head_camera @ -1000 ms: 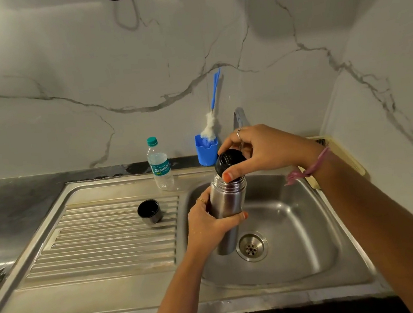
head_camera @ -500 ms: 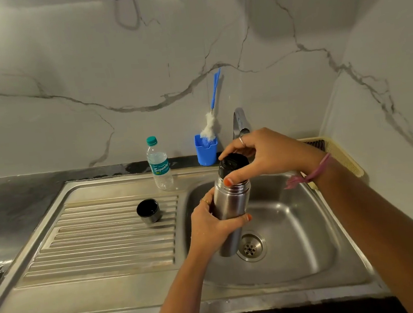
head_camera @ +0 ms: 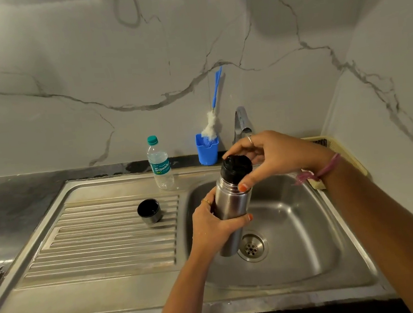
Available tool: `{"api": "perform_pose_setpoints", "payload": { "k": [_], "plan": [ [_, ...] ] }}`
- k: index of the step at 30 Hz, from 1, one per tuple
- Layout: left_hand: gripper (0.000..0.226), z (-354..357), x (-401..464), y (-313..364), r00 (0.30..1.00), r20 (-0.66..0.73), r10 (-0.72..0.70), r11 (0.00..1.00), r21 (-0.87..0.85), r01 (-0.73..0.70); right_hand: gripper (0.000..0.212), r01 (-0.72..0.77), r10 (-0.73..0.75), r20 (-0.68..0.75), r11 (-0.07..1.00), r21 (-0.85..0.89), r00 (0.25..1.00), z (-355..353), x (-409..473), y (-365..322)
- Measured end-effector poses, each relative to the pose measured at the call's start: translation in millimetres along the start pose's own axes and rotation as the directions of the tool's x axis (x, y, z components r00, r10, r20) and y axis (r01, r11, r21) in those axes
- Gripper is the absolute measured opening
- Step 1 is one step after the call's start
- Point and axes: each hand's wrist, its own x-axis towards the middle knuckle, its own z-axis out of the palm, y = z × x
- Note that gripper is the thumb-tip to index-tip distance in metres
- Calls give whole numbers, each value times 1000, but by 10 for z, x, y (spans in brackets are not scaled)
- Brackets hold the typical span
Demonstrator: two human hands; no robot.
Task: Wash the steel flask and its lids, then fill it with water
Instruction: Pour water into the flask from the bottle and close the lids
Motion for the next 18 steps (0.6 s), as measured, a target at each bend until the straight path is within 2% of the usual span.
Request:
{"api": "perform_pose_setpoints", "payload": {
  "k": [1, 3, 5, 7, 9, 10, 12, 14, 17, 18],
  "plan": [
    [72, 0, 7, -11, 1000, -6, -2, 1000, -2, 2, 56, -17, 14, -76, 999, -43, 997, 60, 28, -10],
    [72, -2, 14, -30, 1000, -13, -10, 1000, 0, 10, 67, -89, 55, -172, 976, -200, 984, 137, 80, -7],
    [72, -6, 12, -40, 1000, -9, -4, 1000, 3, 4, 86, -133, 99, -129, 949, -285, 987, 128, 92, 16],
    [73, -11, 7, -39, 1000, -4, 2, 1000, 9, -1, 98, -97, 102, 15, 979, -180, 995, 79, 69, 49],
    [75, -14, 10, -35, 1000, -4, 0, 1000, 6, 1, 86, -26, 26, 103, 1000, -3, 994, 62, 48, 73],
    [75, -11, 13, -37, 1000, -4, -4, 1000, 3, 4, 75, 5, -9, 97, 999, 50, 995, 67, 41, 79],
    [76, -3, 14, -37, 1000, -2, -15, 1000, -3, 15, 59, 27, -28, 10, 997, 70, 1000, 107, 44, 65],
    [75, 1, 15, -55, 1000, -3, -25, 1000, -19, 25, 52, 8, -4, -120, 999, 32, 993, 202, 61, 15],
    [74, 5, 17, -86, 999, -3, -33, 999, -20, 33, 60, -102, 32, -341, 976, -191, 940, 382, 94, -67],
    [75, 6, 17, -94, 999, 3, -34, 999, -18, 34, 67, -142, 40, -357, 954, -264, 933, 390, 93, -80]
  ]
}}
